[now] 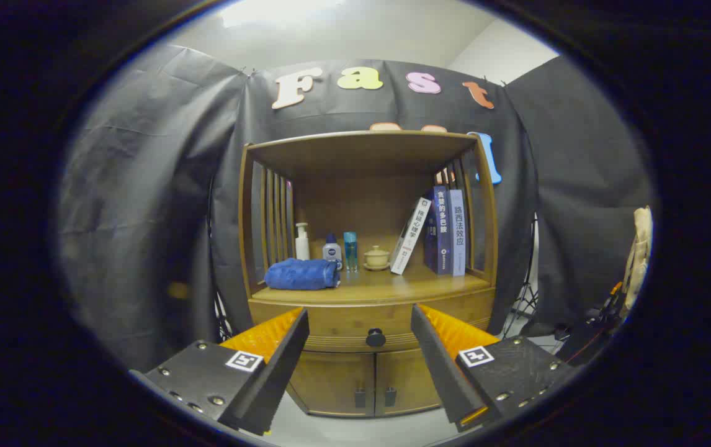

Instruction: Pull open the drawer, take out the items inside it, and place them on the countertop above the cabinet.

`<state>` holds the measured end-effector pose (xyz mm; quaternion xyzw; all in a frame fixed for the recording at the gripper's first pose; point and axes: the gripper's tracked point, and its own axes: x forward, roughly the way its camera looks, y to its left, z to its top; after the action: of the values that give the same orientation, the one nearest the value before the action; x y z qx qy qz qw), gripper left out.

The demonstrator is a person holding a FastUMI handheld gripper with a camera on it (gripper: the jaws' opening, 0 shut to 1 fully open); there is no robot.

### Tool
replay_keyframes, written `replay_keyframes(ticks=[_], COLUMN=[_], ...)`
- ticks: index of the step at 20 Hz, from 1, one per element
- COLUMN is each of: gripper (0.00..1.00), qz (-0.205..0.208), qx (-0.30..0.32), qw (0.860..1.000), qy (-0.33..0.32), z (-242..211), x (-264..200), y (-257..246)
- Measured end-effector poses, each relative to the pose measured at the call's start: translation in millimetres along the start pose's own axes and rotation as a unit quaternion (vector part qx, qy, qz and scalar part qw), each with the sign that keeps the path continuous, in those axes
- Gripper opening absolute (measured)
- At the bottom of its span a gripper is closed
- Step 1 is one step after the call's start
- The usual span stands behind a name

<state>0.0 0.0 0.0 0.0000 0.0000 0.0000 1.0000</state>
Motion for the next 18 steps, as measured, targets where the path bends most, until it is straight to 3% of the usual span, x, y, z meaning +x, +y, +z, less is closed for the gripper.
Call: replay_keyframes(ticks=[12, 18], gripper=[0.99, 0.99], qz=[-0.011, -0.045], qx=[-0.023, -0.015], qw=[1.0, 0.999], qy=[0.01, -0.003], z=[-12.6, -13.3], x=[8.1, 9.1], y=[0.5, -8.7])
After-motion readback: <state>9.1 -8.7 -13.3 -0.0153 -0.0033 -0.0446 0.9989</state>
